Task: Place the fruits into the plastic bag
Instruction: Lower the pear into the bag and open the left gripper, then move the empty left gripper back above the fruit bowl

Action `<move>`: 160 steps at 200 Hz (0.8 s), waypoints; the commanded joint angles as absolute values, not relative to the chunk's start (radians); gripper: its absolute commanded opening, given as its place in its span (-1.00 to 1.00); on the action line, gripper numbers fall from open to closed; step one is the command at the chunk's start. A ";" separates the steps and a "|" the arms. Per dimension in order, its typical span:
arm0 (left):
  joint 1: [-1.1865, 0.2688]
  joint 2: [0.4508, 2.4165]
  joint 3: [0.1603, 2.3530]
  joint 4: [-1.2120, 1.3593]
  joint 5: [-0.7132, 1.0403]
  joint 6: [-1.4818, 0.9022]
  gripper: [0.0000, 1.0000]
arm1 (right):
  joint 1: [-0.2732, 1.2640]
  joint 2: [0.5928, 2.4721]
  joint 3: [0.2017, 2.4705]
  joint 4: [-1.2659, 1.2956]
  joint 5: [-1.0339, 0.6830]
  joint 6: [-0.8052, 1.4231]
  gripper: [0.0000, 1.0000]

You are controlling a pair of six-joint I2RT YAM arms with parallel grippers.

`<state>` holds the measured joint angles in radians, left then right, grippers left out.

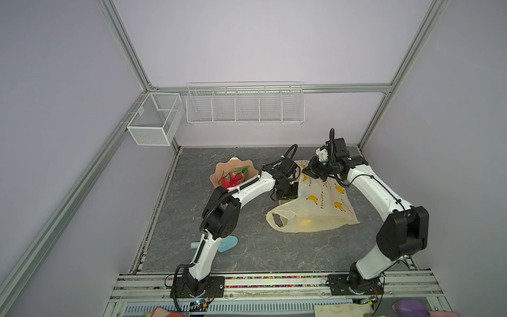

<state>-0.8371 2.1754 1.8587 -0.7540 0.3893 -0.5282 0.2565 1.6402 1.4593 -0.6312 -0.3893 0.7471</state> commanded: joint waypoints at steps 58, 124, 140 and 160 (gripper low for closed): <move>-0.813 2.064 1.914 -0.869 0.243 -0.468 1.00 | 0.242 1.606 1.437 -0.648 -0.381 0.732 -0.87; -0.741 1.893 1.826 -0.946 0.142 -0.463 1.00 | 0.240 1.601 1.433 -0.647 -0.377 0.734 -0.87; -0.716 1.855 1.805 -0.982 0.119 -0.454 1.00 | 0.239 1.600 1.438 -0.646 -0.379 0.734 -0.87; -0.674 1.791 1.771 -1.028 0.079 -0.453 1.00 | 0.237 1.601 1.445 -0.650 -0.377 0.732 -0.87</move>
